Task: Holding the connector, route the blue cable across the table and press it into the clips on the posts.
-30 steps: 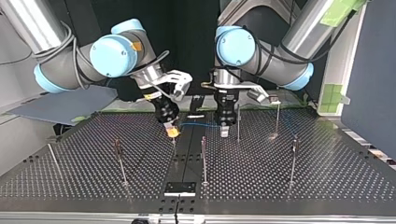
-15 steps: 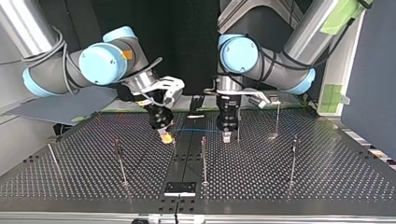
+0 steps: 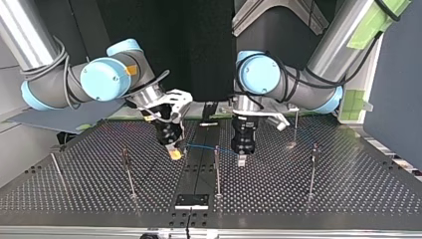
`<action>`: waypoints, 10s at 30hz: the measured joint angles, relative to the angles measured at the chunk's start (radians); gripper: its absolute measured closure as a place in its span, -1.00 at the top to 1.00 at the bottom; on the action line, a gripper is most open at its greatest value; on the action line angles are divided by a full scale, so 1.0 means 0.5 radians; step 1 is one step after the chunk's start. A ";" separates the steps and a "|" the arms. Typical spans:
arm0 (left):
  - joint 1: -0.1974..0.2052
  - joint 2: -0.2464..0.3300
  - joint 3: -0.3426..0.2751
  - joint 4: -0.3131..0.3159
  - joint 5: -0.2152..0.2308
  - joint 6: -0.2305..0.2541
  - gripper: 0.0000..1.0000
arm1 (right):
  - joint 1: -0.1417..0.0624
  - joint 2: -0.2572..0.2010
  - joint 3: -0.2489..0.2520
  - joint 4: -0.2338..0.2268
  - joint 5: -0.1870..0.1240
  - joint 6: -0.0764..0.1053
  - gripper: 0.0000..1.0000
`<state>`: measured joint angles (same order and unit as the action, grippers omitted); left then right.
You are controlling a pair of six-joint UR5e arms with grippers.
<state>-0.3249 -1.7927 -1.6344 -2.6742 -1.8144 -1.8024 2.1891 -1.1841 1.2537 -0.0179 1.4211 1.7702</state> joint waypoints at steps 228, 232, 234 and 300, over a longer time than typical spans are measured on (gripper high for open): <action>-0.557 -0.621 0.059 0.114 -0.245 0.073 -0.99 | -0.249 0.053 0.644 -0.296 -0.026 -0.048 -1.00; -0.548 -0.669 0.078 0.150 -0.229 0.052 -0.99 | -0.249 0.070 0.666 -0.301 -0.026 -0.060 -1.00; -0.539 -0.688 0.079 0.152 -0.243 0.041 -0.99 | -0.254 0.080 0.675 -0.301 -0.026 -0.066 -1.00; -0.314 -1.012 0.439 0.063 -0.027 0.059 -0.21 | -0.545 0.317 0.636 -0.568 -0.138 -0.058 -1.00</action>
<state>-0.4820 -2.2988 -1.4150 -2.6425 -1.8280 -1.7728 1.9166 -1.0258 1.5718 -0.3020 1.3522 1.7412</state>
